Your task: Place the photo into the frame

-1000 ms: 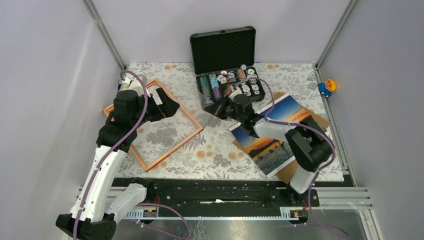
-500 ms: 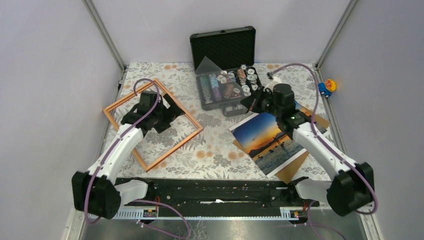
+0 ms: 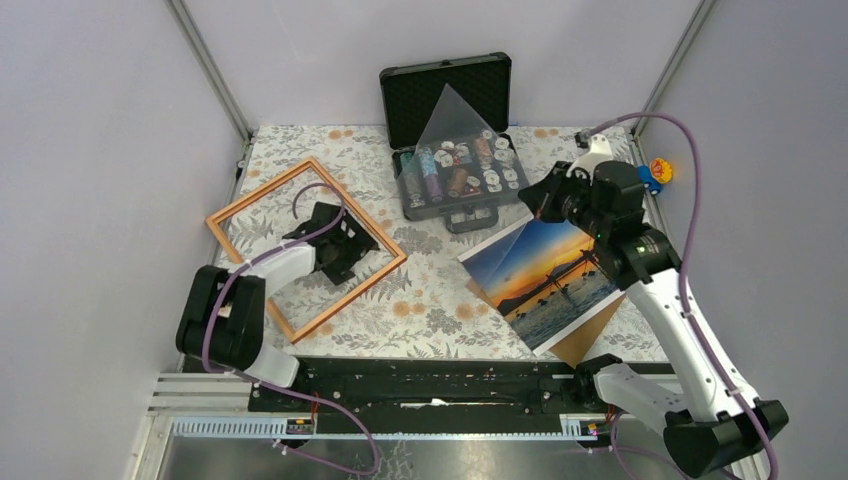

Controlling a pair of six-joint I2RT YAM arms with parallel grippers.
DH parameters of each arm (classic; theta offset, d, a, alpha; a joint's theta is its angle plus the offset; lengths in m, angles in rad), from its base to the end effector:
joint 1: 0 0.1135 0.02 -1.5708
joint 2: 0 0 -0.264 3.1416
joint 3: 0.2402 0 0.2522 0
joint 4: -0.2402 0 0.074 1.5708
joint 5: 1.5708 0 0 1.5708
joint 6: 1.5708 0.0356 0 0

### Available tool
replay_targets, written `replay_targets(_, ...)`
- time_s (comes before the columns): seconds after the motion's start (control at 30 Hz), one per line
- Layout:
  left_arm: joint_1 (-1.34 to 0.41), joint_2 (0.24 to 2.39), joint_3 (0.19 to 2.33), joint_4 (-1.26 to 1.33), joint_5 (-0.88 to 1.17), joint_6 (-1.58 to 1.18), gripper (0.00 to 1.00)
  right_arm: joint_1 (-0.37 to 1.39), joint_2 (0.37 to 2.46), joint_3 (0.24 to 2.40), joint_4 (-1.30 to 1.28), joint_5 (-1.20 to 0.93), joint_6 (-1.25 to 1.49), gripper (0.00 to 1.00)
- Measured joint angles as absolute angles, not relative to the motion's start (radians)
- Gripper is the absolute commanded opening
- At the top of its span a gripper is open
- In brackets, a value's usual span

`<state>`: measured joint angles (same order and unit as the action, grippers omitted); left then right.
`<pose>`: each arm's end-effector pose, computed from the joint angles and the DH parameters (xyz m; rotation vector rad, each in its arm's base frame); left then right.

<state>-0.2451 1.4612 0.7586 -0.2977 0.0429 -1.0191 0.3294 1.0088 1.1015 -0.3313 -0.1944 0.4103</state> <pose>0.2674 -0.0685 0.1712 -0.9886 2.4702 -0.5070 0.2093 0.0788 0.3936 -0.0670 1.8598 0.6958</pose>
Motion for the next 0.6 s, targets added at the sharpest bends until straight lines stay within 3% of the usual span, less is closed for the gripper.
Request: replay_targets(0.6,-0.507,1.657,0.768,0.144,0.231,-1.031,0.99,0.327,0.980,1.330,-0.493,-0.062,0.335,0.00)
